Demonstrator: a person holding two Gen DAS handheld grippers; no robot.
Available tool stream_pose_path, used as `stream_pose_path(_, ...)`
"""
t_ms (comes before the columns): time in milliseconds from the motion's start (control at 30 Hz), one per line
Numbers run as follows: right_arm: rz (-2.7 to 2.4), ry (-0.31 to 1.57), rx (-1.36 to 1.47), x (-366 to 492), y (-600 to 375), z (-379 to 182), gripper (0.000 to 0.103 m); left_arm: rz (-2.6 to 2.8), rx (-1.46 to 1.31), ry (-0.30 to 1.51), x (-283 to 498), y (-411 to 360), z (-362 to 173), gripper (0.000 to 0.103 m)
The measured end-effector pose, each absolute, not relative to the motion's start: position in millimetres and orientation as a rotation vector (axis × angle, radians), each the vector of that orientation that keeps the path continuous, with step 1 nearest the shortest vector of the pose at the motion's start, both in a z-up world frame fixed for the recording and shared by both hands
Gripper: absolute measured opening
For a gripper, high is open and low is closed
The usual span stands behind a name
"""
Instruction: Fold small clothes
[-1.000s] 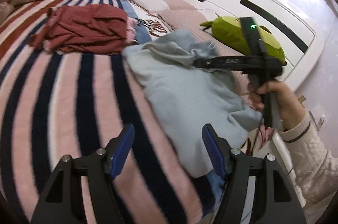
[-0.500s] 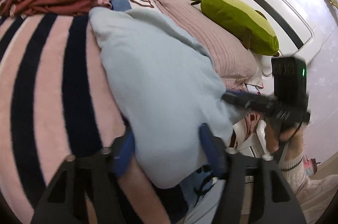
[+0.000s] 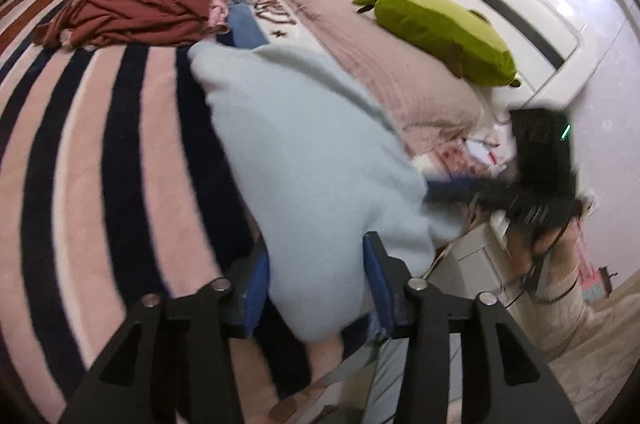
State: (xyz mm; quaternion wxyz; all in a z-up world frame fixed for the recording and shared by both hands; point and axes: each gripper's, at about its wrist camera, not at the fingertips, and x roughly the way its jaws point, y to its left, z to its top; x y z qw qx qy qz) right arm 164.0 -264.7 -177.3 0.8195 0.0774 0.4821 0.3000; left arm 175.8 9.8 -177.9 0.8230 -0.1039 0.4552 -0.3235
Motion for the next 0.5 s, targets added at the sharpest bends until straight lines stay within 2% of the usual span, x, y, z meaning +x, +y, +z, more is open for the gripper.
stream_pose_path(33, 0.608, 0.987, 0.135, 166, -267, -167, 0.053, -0.668, -0.213, 0.967, 177, 13, -177, 0.056)
stream_pose_path(67, 0.583, 0.936, 0.116, 170, -270, -155, 0.054, -0.65, -0.208, 0.96, 176, 17, -176, 0.064)
stream_pose_path(100, 0.567, 0.892, 0.103, 177, -272, -143, 0.053, -0.632, -0.206, 0.945, 176, 20, -174, 0.064)
stream_pose_path(167, 0.558, 0.838, 0.08, 191, -271, -130, 0.042, -0.622, -0.228, 0.917, 180, 24, -168, 0.064)
stream_pose_path(200, 0.558, 0.822, 0.074, 202, -268, -127, 0.024, -0.619, -0.24, 0.911, 183, 24, -166, 0.064)
stream_pose_path(233, 0.562, 0.818, 0.078, 213, -264, -127, 0.012, -0.619, -0.25, 0.906, 184, 25, -165, 0.064)
stream_pose_path(467, 0.372, 0.927, 0.099, 298, -260, -176, 0.01, -0.651, -0.239, 0.915, 189, 14, -168, 0.066)
stream_pose_path(500, 0.325, 0.947, 0.076, 304, -265, -184, 0.013, -0.652, -0.242, 0.919, 190, 14, -169, 0.066)
